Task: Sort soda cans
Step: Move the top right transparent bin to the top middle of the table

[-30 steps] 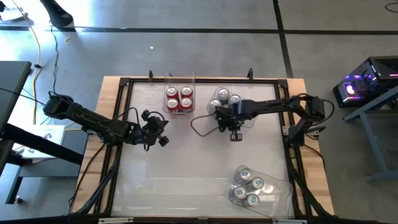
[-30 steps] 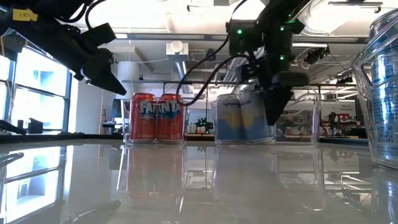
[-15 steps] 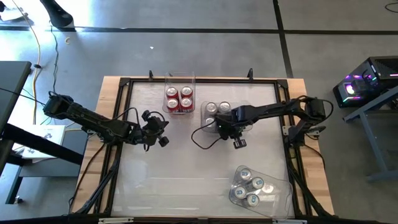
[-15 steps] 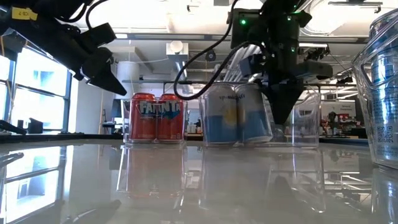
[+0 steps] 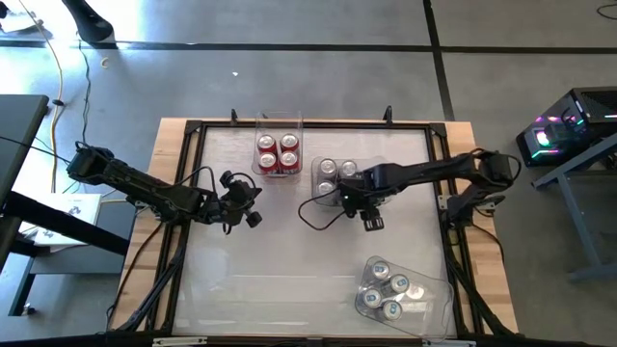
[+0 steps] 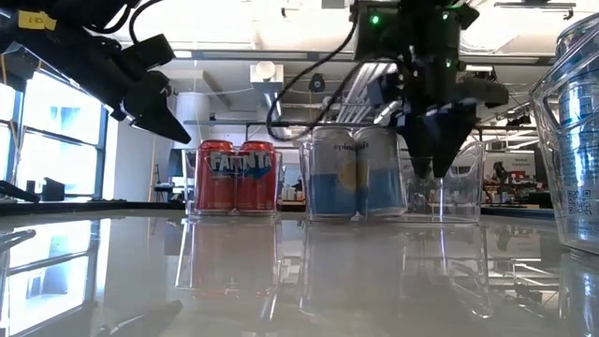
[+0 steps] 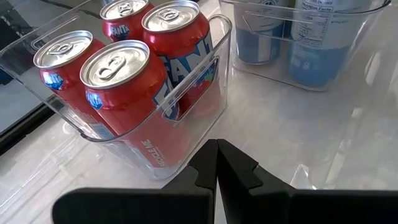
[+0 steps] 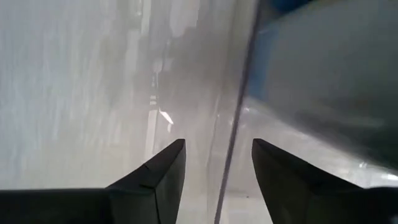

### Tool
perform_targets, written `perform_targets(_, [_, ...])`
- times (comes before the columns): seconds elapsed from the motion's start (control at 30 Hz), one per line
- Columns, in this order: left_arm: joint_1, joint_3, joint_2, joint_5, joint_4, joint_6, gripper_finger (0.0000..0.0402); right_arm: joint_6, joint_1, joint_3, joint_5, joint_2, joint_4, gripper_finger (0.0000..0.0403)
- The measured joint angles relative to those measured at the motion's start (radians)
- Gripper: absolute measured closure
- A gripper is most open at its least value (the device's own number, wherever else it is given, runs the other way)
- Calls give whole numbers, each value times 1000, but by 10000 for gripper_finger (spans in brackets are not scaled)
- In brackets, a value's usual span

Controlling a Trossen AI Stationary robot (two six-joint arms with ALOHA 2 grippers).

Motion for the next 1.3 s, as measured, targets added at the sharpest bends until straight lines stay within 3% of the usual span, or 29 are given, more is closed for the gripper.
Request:
perform_targets(0.43, [0,0,0,0,0,-7,401,200,22,0,31,-180,-101,219])
perform_targets(0.53, [0,0,0,0,0,-14,401,305,12,0,150,-260,-123,219])
perform_targets(0.63, [0,0,0,0,0,-15,401,513,-31,-1,290,-328,-173,219])
perform_targets(0.7, [0,0,0,0,0,-15,401,628,-88,-10,328,-359,-211,218])
perform_targets(0.9, [0,0,0,0,0,-15,401,616,-278,-79,241,-376,-189,168])
perform_targets(1.03, [0,0,0,0,0,-14,402,590,-401,-129,239,-341,-101,128])
perform_targets(1.17, [0,0,0,0,-1,-7,401,543,-488,-138,153,-270,-60,124])
perform_targets(1.3, [0,0,0,0,-1,-6,402,494,-521,-138,54,-202,-8,152])
